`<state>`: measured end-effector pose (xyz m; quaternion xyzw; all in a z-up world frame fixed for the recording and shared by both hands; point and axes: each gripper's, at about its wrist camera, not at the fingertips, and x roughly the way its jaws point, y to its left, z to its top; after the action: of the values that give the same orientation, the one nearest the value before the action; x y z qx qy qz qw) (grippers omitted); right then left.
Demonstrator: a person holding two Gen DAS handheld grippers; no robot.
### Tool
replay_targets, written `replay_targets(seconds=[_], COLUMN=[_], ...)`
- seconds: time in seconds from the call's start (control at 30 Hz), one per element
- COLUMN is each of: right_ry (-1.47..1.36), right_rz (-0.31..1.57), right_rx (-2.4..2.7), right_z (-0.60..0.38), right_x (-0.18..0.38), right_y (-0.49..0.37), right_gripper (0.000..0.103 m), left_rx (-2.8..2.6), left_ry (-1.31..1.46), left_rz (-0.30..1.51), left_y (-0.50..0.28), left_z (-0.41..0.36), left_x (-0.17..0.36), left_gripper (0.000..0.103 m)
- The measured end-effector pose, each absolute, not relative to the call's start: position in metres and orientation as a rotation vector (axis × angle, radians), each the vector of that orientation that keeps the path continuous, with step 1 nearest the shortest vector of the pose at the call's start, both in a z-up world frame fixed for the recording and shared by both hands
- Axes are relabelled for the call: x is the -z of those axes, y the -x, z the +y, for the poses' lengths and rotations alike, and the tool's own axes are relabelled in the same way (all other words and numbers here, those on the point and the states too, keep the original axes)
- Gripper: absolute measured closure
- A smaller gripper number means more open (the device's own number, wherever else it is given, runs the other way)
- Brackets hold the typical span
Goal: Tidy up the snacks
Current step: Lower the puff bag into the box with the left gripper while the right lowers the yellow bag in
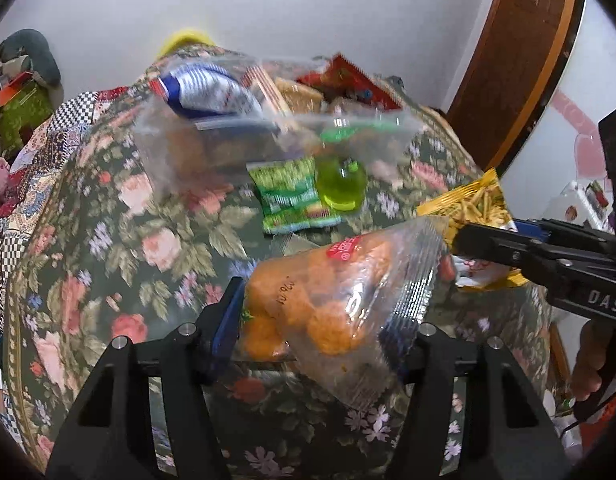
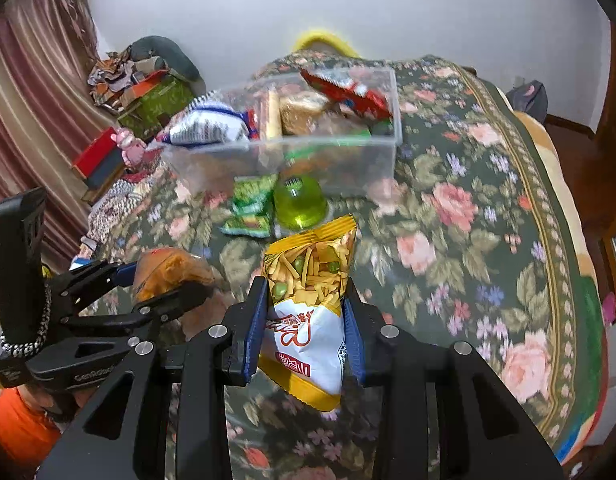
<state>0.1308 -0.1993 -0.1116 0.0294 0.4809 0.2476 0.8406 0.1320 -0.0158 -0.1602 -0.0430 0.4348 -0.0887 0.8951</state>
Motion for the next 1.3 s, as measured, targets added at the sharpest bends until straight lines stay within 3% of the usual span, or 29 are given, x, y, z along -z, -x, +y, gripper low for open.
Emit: replay_targets(seconds=[0.6, 1.3], right_ry=[-0.024, -0.005], right_rz=[0.852, 0.881], right_rx=[-0.535, -0.553], right_z=[-0.162, -0.125], right_x=[0.058, 0.082], right_y=[-0.197, -0.288], right_gripper=[0.071, 0.070], left_rx=[0.157, 0.083], left_ry=[0.103, 0.047], left_rz=[0.714, 0.691], left_y=[-0.190, -0.287], left_z=[0.014, 0.041], left_x=[0.073, 0.064], left_gripper=[0.042, 0.042])
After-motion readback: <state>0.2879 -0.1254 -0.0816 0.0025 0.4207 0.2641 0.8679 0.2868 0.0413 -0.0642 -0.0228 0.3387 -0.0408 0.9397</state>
